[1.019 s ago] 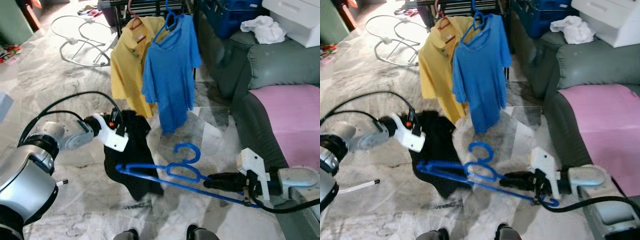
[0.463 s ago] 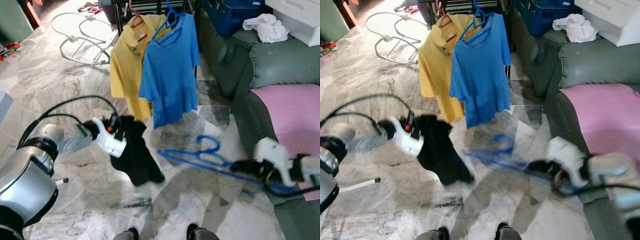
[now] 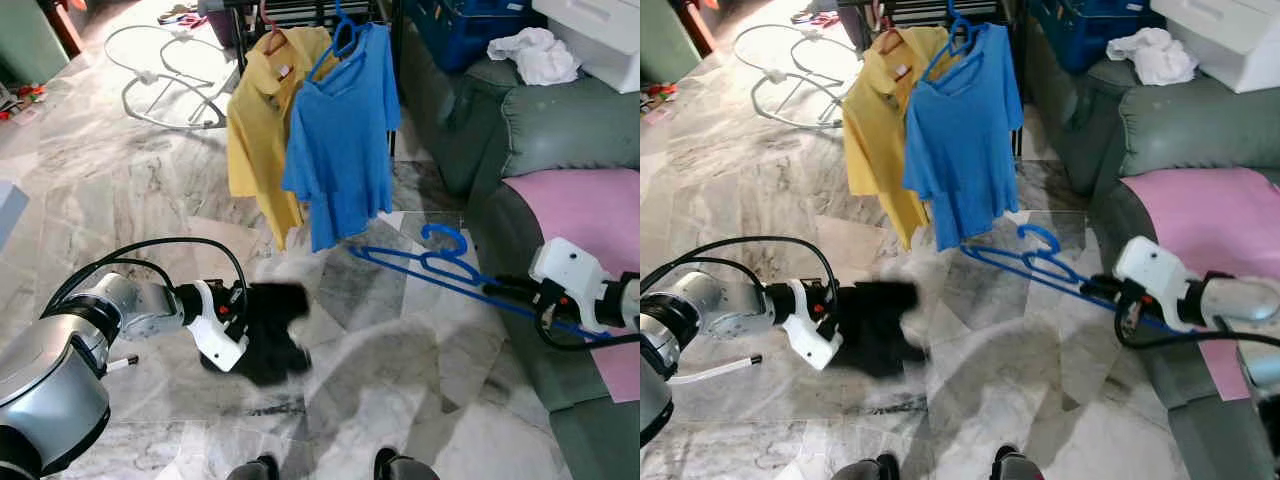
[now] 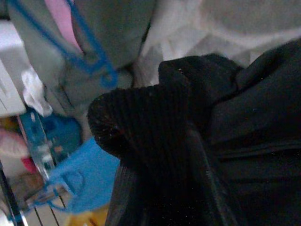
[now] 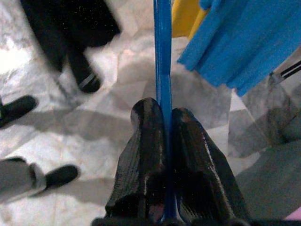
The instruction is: Hang hanger
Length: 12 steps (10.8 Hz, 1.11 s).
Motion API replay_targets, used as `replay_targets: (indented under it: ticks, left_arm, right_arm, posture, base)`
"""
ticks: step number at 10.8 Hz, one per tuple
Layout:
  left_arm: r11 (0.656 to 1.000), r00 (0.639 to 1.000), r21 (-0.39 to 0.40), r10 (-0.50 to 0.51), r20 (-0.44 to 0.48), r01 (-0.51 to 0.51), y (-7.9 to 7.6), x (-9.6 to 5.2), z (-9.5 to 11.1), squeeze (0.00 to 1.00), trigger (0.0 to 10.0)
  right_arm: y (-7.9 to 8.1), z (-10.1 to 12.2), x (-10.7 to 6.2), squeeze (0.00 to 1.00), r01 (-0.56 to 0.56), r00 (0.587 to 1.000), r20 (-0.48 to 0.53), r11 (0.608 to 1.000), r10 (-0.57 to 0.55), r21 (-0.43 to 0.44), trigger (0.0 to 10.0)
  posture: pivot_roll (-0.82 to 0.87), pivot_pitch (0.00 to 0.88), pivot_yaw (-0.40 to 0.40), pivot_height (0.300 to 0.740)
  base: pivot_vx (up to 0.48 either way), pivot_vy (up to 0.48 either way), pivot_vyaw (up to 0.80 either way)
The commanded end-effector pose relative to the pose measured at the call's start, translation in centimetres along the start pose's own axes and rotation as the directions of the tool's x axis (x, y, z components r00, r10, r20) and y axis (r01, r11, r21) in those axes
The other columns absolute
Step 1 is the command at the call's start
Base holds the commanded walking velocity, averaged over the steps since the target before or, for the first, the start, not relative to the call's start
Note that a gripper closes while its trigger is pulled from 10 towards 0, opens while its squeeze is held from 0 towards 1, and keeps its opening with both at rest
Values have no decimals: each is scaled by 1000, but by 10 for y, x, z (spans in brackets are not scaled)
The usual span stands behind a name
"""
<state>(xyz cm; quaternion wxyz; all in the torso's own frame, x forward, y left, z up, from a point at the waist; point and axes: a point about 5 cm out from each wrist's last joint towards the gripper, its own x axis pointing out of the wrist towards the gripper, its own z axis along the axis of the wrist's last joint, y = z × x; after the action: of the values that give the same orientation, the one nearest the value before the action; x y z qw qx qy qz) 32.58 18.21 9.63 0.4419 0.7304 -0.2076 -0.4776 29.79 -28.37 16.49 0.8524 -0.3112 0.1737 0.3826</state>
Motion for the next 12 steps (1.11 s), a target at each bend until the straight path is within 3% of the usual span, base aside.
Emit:
replay_targets:
  ticks: [1,3,5,8,12]
  left_arm:
    - [1000,998,17,2,62,-3,-4,1,8,0,10000]
    - [998,995,41,46,93,-49,6,7,9,0,10000]
    - [991,991,76,100,84,-107,21,11,3,0,10000]
    - [983,988,116,133,74,-141,32,9,-4,0,10000]
    - [964,967,134,214,137,-232,53,12,-3,0,10000]
  right_arm:
    - [-1,5,3,0,-1,999,47,1000,1,2,10000]
    - [7,11,11,0,-85,990,115,995,79,53,10000]
    - [26,8,12,0,-246,964,128,966,235,75,10000]
    - [40,-3,5,0,-354,934,98,928,343,121,10000]
    - [60,-22,18,0,-418,908,77,885,411,205,10000]
  posture:
    - [-169,199,91,740]
    - [-169,201,92,740]
    - [-175,204,94,740]
    - [-180,207,95,740]
    - [-170,213,98,740]
  base:
    - [0,0,0]
    - [0,0,0]
    - [0,0,0]
    - [0,0,0]
    - [0,0,0]
